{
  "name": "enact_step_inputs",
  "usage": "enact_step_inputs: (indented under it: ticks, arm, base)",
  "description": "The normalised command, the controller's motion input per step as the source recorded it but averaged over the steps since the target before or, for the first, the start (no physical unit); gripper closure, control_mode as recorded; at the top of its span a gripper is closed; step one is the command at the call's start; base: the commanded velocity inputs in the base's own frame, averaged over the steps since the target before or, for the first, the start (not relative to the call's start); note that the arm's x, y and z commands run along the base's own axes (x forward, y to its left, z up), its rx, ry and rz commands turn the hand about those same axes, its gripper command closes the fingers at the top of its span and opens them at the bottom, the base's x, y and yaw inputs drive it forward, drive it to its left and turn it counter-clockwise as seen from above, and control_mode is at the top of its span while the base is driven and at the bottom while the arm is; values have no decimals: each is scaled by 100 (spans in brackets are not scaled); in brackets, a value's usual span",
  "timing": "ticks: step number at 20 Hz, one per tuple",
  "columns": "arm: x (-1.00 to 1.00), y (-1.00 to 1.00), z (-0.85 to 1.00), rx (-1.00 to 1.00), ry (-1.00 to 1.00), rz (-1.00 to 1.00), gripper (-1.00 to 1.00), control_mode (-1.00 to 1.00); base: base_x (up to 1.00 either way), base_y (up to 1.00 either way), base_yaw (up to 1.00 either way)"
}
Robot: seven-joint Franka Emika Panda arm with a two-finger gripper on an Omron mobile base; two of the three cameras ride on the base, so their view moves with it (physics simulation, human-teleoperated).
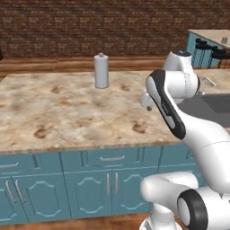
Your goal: Take a straw from the drawer in front and place it inside the glass cup on the dining counter.
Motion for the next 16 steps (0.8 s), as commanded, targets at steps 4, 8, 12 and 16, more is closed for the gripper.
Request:
enact_step_inputs:
  ticks: [4, 8, 12, 16]
  arm:
    - [0, 0, 0, 0, 0, 0, -100, 100]
    - [0, 0, 0, 0, 0, 0, -100, 100]
    - [0, 0, 0, 0, 0, 0, -100, 100]
    - [0, 0, 0, 0, 0, 0, -100, 100]
  base:
    - [0, -69, 28]
    - [0, -53, 27]
    - [0, -58, 28]
    - [-2, -58, 28]
